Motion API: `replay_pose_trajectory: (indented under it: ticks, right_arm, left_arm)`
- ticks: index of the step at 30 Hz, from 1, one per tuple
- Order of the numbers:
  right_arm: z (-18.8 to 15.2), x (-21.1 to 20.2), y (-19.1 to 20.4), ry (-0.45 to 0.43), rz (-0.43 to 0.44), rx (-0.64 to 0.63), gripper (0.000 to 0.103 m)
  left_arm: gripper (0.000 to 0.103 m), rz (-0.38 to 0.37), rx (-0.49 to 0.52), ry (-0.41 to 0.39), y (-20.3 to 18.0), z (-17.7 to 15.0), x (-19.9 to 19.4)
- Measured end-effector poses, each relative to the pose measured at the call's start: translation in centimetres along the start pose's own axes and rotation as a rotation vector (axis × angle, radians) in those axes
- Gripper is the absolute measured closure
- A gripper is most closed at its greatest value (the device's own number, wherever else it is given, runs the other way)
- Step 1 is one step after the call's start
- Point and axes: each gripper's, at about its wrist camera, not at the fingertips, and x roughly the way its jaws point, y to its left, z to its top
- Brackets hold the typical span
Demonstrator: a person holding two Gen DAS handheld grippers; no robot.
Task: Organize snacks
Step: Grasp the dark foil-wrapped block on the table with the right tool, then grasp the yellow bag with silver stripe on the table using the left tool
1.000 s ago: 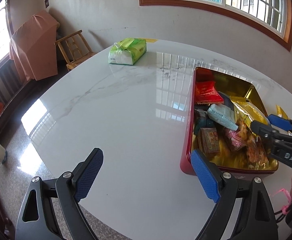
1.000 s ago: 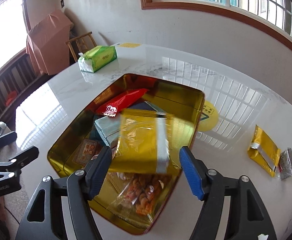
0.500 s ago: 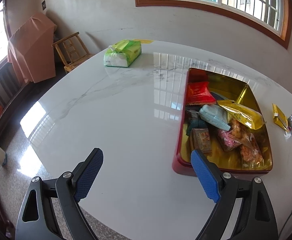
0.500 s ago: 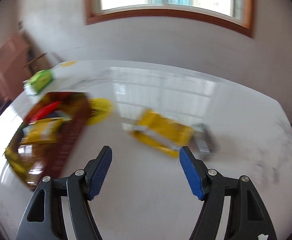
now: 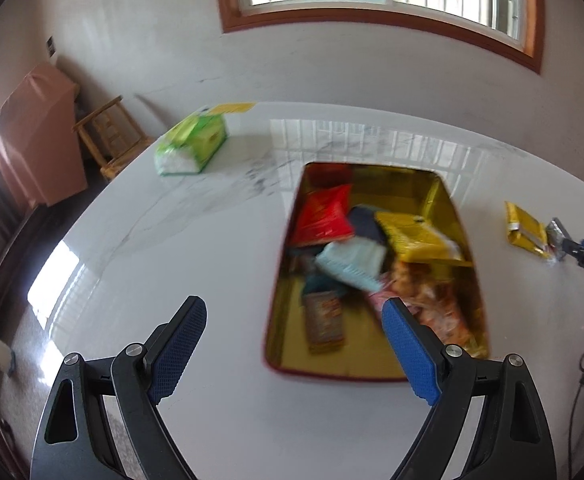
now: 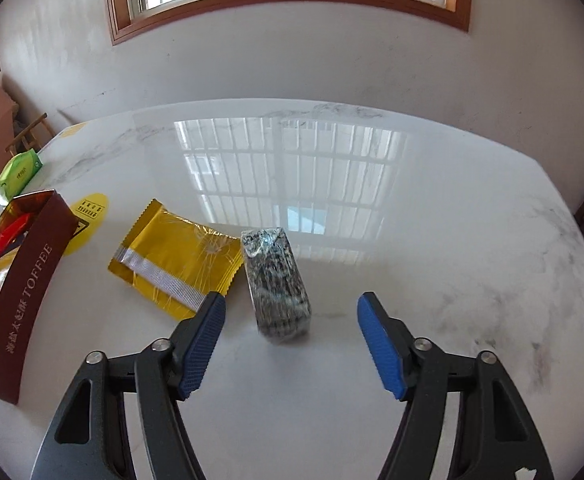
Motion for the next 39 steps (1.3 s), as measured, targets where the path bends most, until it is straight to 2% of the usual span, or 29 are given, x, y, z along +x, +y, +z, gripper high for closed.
replay_pose_trajectory:
  ticks: [4, 6, 7, 13, 16, 23, 29, 33, 39]
  right_arm:
    - [0.2, 1.3, -0.3, 0.022, 0.014, -0.014, 0.058]
    - [0.1, 1.7, -0.4, 0.029, 0.043, -0.013, 0.074]
    - [0.1, 1.7, -0.5, 0.027, 0.050, -0.014, 0.075]
    - [-1.2, 0.9, -1.7, 0.005, -0.007, -0.033, 0.077]
    - [-2.1, 0.3, -3.5, 0.006, -0.034, -0.007, 0.078]
    - [-4.3, -1.3, -8.3, 0.002, -0.089, 0.075, 0.078]
    - [-4.9, -1.9, -10.7, -0.007, -0.084, 0.150, 0.078]
    - [-4.8, -2.0, -10.5, -0.004, -0.098, 0.139, 0.078]
    - [-4.8, -2.0, -10.2, 0.000, -0.111, 0.128, 0.077]
  left_arm:
    - [0.014, -0.022, 0.054, -0.010, -2.6, 1.2, 0.0]
    - [0.014, -0.037, 0.088, -0.007, -4.3, 1.8, 0.2]
    - [0.014, -0.054, 0.102, -0.006, -5.1, 2.0, 0.2]
    - [0.014, -0.160, 0.166, 0.016, -10.0, 3.0, 0.9]
    - [0.010, -0.211, 0.190, 0.043, -12.4, 3.4, 1.8]
    - [0.008, -0.304, 0.212, 0.126, -17.6, 3.7, 4.9]
    - [0.008, -0.336, 0.191, 0.130, -20.2, 4.3, 6.8]
    - [0.008, -0.355, 0.198, 0.109, -21.9, 5.0, 7.5]
    - [0.008, -0.380, 0.135, 0.127, -23.1, 6.4, 9.9]
